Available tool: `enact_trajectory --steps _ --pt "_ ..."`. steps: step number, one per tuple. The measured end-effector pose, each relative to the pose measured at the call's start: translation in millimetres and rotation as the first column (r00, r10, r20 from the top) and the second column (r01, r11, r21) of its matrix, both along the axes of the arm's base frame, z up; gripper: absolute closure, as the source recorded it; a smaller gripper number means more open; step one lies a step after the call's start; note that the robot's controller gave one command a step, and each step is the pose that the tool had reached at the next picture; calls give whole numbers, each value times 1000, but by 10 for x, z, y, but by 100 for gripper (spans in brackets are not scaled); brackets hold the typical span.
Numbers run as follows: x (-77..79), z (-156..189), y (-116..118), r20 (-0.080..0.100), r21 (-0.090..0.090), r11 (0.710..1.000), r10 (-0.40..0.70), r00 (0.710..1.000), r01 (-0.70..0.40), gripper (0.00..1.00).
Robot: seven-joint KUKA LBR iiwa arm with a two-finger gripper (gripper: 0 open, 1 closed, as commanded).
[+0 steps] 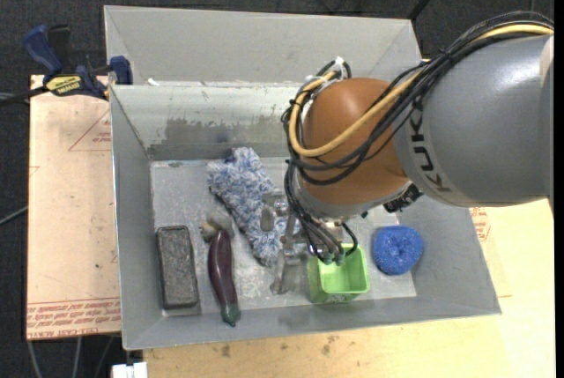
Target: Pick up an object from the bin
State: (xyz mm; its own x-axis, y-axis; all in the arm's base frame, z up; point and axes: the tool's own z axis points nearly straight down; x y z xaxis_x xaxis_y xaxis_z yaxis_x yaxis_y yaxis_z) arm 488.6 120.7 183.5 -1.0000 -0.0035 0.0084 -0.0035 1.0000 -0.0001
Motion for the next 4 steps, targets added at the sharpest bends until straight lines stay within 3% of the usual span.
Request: enact_trajectory --steps 1,2,3,4 --pt "19 40 -7 8 1 1000 -3 1000 3 0" --pt "137 -342 -140 11 2 991 -137 991 137 0" --pt "507 -959 -418 12 2 999 -45 999 45 0" --pt "574 -1109 -431 10 3 967 -256 967 256 0"
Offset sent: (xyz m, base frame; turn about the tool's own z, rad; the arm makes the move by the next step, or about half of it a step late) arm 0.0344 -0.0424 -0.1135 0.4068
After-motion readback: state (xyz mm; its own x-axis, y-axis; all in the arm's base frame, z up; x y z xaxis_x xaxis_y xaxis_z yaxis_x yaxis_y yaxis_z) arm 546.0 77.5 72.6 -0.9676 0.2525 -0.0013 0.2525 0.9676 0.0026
